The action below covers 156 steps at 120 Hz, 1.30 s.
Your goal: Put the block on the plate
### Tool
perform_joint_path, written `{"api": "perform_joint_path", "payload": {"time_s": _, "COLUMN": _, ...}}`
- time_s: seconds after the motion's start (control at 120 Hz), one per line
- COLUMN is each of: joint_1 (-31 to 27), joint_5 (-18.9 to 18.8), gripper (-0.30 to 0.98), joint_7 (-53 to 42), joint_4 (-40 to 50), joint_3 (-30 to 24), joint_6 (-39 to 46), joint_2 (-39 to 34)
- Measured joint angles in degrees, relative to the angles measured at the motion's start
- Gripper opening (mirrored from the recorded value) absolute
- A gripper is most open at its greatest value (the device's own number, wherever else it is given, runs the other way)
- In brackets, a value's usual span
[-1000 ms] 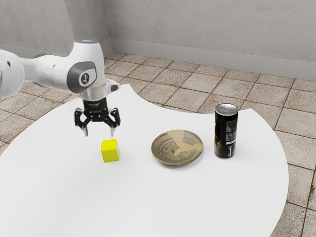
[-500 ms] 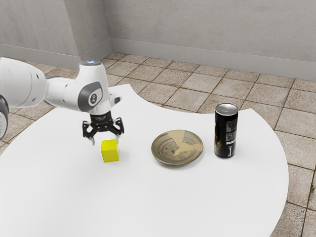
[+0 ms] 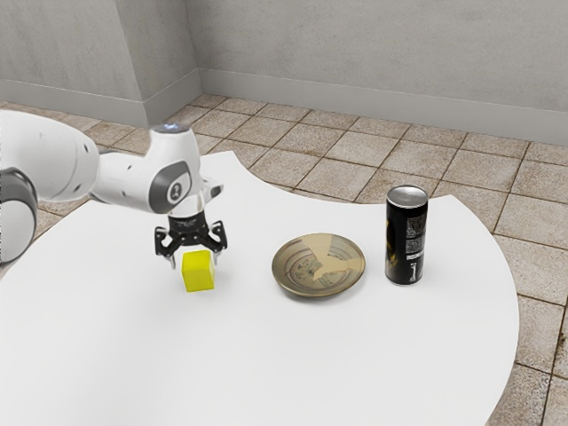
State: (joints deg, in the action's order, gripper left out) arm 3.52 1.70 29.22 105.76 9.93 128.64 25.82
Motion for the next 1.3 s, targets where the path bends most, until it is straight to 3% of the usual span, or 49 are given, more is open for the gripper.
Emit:
{"api": "perform_joint_path", "payload": {"time_s": 0.458, "joint_1": 0.0, "joint_5": 0.7, "gripper": 0.68, "joint_7": -0.1, "joint_4": 0.1, "joint_3": 0.0, "joint_6": 1.4, "joint_2": 1.5}}
{"api": "perform_joint_path", "payload": {"time_s": 0.742, "joint_1": 0.0, "joint_5": 0.8, "gripper": 0.45, "joint_7": -0.2, "joint_4": 0.1, "joint_3": 0.0, "joint_6": 1.5, "joint_2": 1.6}}
{"api": "perform_joint_path", "payload": {"time_s": 1.1, "joint_1": 0.1, "joint_5": 0.5, "gripper": 0.40, "joint_7": 0.0, "joint_4": 0.1, "joint_3": 0.0, "joint_6": 1.4, "joint_2": 0.4}}
{"api": "perform_joint_path", "payload": {"time_s": 1.3, "joint_1": 3.7, "joint_5": 0.3, "gripper": 0.39, "joint_7": 0.9, "joint_4": -1.9, "joint_3": -0.3, "joint_6": 1.0, "joint_2": -3.2}}
